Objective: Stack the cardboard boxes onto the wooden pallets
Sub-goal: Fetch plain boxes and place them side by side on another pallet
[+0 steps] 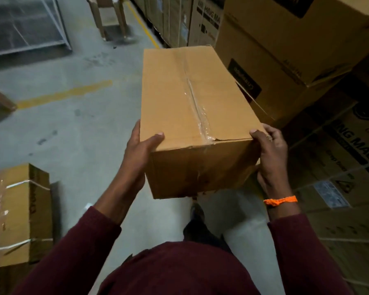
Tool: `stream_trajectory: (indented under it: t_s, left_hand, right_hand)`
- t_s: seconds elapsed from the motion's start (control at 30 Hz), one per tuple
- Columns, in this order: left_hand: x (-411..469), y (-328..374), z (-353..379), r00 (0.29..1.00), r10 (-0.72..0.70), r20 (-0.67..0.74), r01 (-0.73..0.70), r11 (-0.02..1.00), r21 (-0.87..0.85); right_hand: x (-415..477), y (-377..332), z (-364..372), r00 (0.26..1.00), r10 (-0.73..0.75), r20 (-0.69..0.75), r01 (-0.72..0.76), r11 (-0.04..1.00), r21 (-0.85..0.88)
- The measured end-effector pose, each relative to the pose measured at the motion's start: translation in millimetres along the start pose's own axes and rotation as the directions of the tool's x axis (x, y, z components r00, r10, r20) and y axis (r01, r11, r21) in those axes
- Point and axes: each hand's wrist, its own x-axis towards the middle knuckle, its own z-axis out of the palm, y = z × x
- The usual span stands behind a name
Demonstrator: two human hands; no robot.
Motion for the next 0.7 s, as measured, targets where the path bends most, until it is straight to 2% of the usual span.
stream_trajectory:
  t_s: [0.2,0.3,0.57,0.7]
  left_hand:
    - [-86.6,-20.7,-108.6,1.0,-0.018,-0.002,0.018,1.0,-0.021]
    - [-130.0,-23.4,-148.7,0.998,-0.032,-0.049,0.031,0.999,-0.023]
    - [-247.7,-40.7,-227.4,0.995,-0.023,-0.101,0.016,0.997,-0.071]
    - [-324.2,-61.6,-261.3,0.993,0.027,-0.115,-0.037,0.996,-0.087]
  right_hand:
    - [-131.7,7.2,35.4,0.994,0.056,0.095,-0.061,0.997,0.054]
    - [-189.5,9.9,44.9,0.995,0.065,0.079,-0.068,0.997,0.036]
    - [-323.4,26.7,47.6,0.985,0.043,0.169,-0.042,0.999,-0.009]
    - [-403.3,34.5,29.6,0.984,-0.005,0.177,0.007,1.0,-0.01]
